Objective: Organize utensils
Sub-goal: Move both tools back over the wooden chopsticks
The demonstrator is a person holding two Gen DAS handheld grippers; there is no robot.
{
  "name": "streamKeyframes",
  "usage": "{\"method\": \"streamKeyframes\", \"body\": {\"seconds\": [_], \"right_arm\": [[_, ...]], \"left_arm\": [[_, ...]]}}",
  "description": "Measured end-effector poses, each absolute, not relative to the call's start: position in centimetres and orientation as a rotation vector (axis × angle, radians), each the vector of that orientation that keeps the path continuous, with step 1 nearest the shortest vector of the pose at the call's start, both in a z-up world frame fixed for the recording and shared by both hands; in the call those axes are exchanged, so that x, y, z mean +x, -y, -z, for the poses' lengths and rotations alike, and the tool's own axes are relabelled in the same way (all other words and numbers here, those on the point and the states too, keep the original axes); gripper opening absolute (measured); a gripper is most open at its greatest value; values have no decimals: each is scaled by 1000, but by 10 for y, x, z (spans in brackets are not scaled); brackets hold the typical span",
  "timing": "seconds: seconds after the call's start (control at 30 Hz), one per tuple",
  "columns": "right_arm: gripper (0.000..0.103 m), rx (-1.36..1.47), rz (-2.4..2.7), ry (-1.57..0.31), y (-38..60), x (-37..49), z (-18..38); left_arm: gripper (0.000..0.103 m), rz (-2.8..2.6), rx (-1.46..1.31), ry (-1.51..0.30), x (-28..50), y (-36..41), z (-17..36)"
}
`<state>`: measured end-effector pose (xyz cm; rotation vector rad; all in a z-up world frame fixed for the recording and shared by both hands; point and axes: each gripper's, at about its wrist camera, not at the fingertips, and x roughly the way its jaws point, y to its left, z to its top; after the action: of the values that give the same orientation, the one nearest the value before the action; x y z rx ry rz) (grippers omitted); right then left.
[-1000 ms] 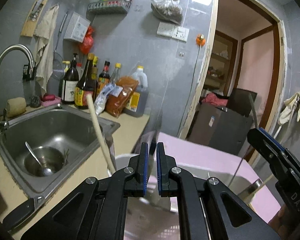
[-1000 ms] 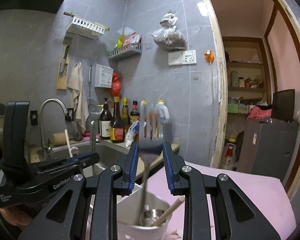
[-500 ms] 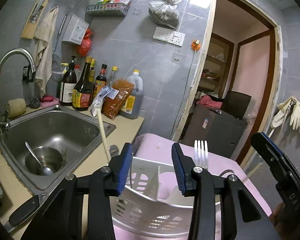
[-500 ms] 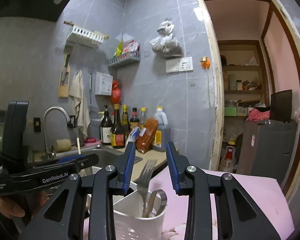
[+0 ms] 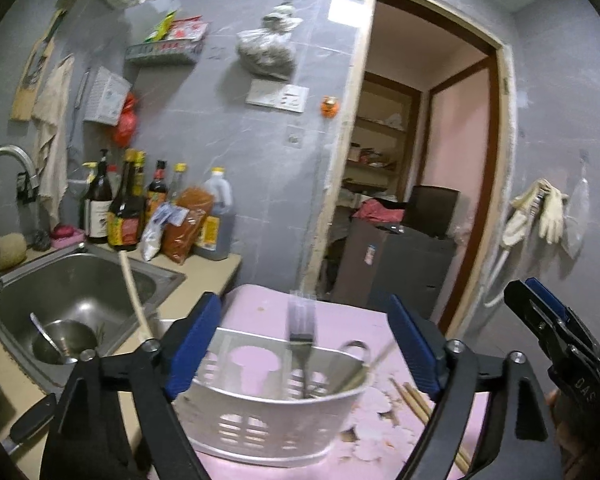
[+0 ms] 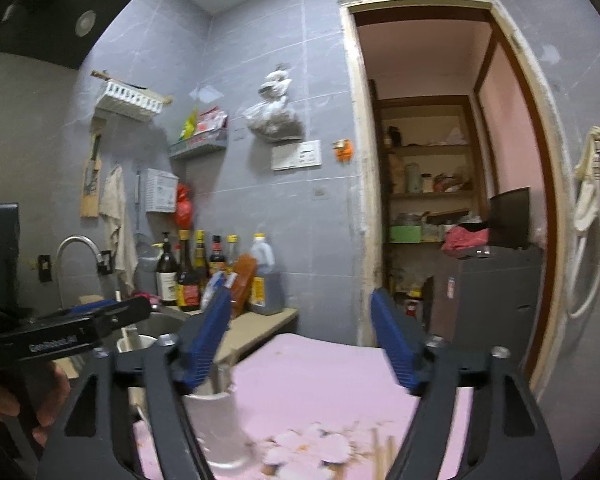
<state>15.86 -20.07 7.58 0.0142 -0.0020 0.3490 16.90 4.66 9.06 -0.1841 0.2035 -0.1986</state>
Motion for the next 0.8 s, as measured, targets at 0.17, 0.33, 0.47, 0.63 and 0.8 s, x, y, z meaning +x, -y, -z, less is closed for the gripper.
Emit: {"method": "streamKeyframes", "body": {"seconds": [0.17,0.33,0.47,0.63,0.8], "right_arm": [[103,20,-287,-2,232,144,-72],[103,22,-228,-26,261,131,-64],[103,4,-185,-66,280,126,-54],[103,-25,-148,-153,296,131,-38],[98,12,-143,-270,312,141,-18]], "left_arm": [[95,266,-156,-188,157,-18,-89],[98,305,-133,-204,147,8,-74],[98,328,-112,-267,146,24,-61],[98,356,-52,-385,149,49,-40],[98,401,-57,-477,152,61,-22]]}}
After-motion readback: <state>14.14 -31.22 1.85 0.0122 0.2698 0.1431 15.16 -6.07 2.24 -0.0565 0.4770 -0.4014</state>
